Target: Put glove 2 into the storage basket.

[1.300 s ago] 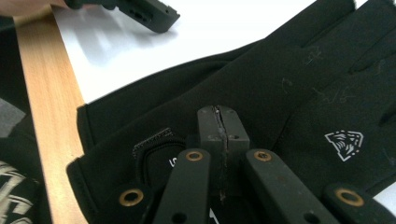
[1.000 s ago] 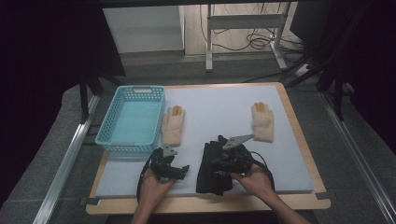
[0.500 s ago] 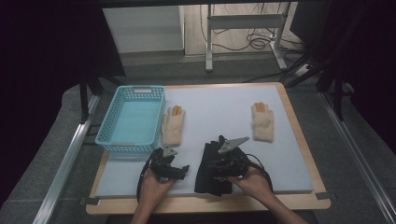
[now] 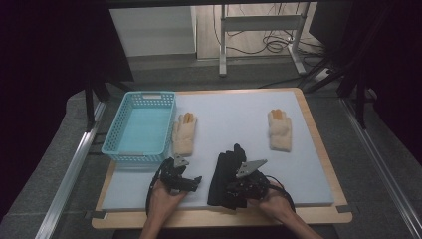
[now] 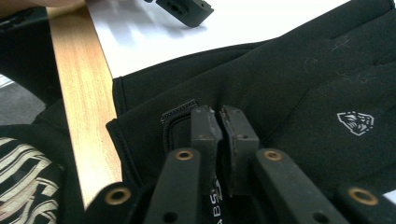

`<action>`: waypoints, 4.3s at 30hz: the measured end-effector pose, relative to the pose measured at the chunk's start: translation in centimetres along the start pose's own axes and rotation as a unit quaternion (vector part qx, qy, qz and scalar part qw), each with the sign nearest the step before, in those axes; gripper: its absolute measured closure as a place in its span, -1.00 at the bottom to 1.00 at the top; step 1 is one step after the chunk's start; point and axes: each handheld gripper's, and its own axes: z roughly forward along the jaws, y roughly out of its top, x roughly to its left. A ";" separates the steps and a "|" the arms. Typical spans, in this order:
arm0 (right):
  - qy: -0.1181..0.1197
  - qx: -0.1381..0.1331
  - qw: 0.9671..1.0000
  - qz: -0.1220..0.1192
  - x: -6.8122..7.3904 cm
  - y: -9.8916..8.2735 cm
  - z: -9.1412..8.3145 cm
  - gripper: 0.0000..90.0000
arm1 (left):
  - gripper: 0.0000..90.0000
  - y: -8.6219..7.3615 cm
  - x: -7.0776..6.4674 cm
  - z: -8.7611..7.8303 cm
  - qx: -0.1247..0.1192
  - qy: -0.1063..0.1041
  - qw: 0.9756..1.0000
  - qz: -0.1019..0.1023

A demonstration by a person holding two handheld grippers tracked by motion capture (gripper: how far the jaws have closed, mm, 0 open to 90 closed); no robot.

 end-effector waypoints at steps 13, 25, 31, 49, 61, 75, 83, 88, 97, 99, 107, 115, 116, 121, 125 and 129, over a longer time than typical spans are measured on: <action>-0.021 -0.025 0.999 0.015 -1.3 2.7 -4.1 0.93 | -0.92 0.0 0.0 0.0 -0.001 -0.002 1.000 -0.001; -0.002 -0.026 0.999 -0.040 0.3 5.4 -3.2 0.93 | -0.92 0.0 0.0 0.0 -0.002 -0.002 1.000 -0.002; 0.005 -0.016 1.000 -0.004 -0.3 4.0 -1.8 0.45 | -0.92 0.0 0.0 0.0 -0.001 -0.001 1.000 -0.001; -0.114 -0.013 0.991 0.067 -4.6 -0.4 -0.1 0.83 | -0.92 0.0 0.0 0.0 0.001 -0.001 1.000 0.002; -0.114 -0.022 0.992 -0.040 -4.1 3.9 -3.0 0.84 | -0.92 0.0 0.0 0.0 -0.003 -0.001 1.000 -0.002; -0.087 -0.041 0.995 -0.003 -7.1 4.8 -1.7 0.45 | -0.92 0.0 0.0 0.0 -0.002 -0.001 1.000 -0.002; -0.074 -0.044 0.994 0.069 -6.8 0.1 -3.6 0.56 | -0.91 0.0 0.0 0.0 0.000 -0.002 1.000 -0.002; -0.050 -0.031 0.995 0.075 -5.6 -2.3 -3.2 0.80 | -0.92 -0.1 0.2 -0.3 -0.003 -0.004 1.000 -0.009; -0.010 -0.031 0.997 0.070 -3.7 -3.3 -1.0 0.94 | -0.96 -1.4 1.8 -1.5 0.003 0.019 1.000 -0.022; -0.003 -0.033 0.997 0.068 -3.3 -2.8 -0.4 0.94 | -0.97 -1.7 2.2 -1.7 0.004 0.025 0.999 -0.021; -0.003 -0.041 0.998 0.051 -2.7 -0.6 2.1 0.94 | -0.99 -2.6 3.7 -2.4 0.003 0.034 0.999 -0.030; -0.033 -0.035 0.998 0.033 -2.8 -0.2 1.6 0.75 | -0.96 -2.9 4.1 -2.5 0.000 0.025 0.999 -0.038; -0.041 -0.037 0.998 0.037 -3.1 -0.4 1.0 0.70 | -0.96 -2.9 4.1 -2.5 0.000 0.025 0.999 -0.038; -0.081 -0.043 0.994 0.062 -5.4 -1.7 -1.3 0.40 | -0.96 -2.9 4.1 -2.5 -0.002 0.025 0.999 -0.039; -0.113 -0.040 0.990 0.079 -7.0 -3.0 -2.7 0.09 | -0.96 -2.9 4.1 -2.5 -0.002 0.024 0.999 -0.039; -0.137 -0.042 0.986 0.090 -8.2 -4.4 -3.6 -0.17 | -0.96 -2.9 4.2 -2.5 -0.002 0.023 0.999 -0.039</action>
